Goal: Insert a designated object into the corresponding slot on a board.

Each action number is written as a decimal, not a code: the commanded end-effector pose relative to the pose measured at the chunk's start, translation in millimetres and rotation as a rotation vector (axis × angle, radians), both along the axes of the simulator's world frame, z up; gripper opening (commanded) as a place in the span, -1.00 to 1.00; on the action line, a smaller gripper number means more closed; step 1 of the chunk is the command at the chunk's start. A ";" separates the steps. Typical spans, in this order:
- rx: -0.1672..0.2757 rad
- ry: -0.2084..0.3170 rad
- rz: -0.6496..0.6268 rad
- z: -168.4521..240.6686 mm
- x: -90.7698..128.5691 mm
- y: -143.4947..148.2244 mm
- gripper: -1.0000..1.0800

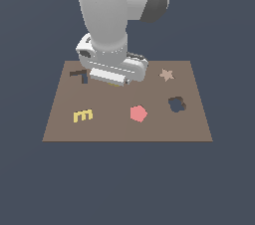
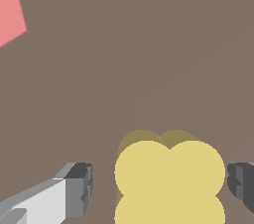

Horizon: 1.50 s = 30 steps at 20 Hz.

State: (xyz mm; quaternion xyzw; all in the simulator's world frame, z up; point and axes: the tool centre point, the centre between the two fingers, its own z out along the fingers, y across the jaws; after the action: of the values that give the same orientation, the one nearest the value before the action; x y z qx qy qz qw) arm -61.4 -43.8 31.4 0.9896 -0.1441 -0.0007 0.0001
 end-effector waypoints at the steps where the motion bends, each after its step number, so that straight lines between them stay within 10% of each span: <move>1: 0.000 -0.001 0.000 -1.5 0.3 0.0 -1.00; 30: 0.000 -0.001 -0.168 0.9 -1.8 38.7 -1.00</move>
State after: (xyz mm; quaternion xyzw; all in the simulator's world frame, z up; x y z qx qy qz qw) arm -63.4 -11.3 31.9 0.9767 -0.2144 -0.0003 0.0000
